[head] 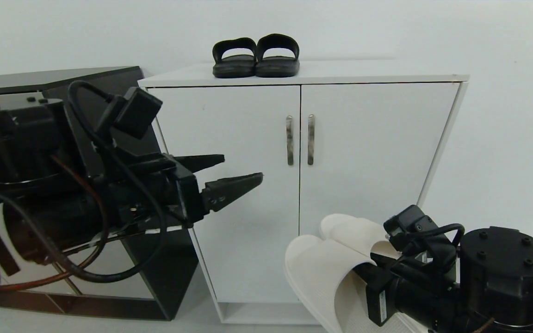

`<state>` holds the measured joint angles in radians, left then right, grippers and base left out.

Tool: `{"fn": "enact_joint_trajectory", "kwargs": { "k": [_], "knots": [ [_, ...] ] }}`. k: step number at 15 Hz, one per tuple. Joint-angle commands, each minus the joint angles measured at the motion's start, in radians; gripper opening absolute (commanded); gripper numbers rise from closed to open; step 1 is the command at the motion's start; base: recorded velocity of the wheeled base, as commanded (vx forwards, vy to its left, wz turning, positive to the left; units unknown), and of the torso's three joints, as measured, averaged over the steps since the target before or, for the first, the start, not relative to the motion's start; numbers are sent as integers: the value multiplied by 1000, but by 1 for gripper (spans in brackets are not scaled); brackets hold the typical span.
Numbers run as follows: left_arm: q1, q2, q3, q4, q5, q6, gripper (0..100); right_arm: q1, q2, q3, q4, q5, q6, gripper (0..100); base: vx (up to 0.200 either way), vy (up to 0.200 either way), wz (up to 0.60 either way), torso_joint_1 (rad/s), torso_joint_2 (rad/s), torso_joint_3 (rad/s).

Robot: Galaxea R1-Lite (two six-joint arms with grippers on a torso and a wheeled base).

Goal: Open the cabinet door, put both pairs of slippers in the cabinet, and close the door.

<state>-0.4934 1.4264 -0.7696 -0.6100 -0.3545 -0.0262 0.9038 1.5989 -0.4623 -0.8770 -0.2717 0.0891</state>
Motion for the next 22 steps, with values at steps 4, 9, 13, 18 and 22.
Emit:
{"fn": "enact_joint_trajectory", "kwargs": {
  "k": [4, 9, 13, 18, 22],
  "knots": [
    [-37, 224, -214, -1, -75, 0, 100, 1, 4, 5, 0, -3, 0, 0, 0, 0, 0, 0, 0, 0],
    [-57, 367, -396, 35, -89, -14, 100, 1, 6, 14, 0, -3, 0, 0, 0, 0, 0, 0, 0, 0],
    [-68, 384, -494, 115, -274, -116, 100, 1, 6, 21, 0, -3, -12, 0, 0, 0, 0, 0, 0, 0],
    [-63, 401, -567, 110, -371, -264, 100, 3, 7, 22, 1, 0, -12, 0, 0, 0, 0, 0, 0, 0],
    [-66, 450, -617, 110, -262, -255, 100, 6, 13, 22, 0, 0, -12, 0, 0, 0, 0, 0, 0, 0]
  ]
}}
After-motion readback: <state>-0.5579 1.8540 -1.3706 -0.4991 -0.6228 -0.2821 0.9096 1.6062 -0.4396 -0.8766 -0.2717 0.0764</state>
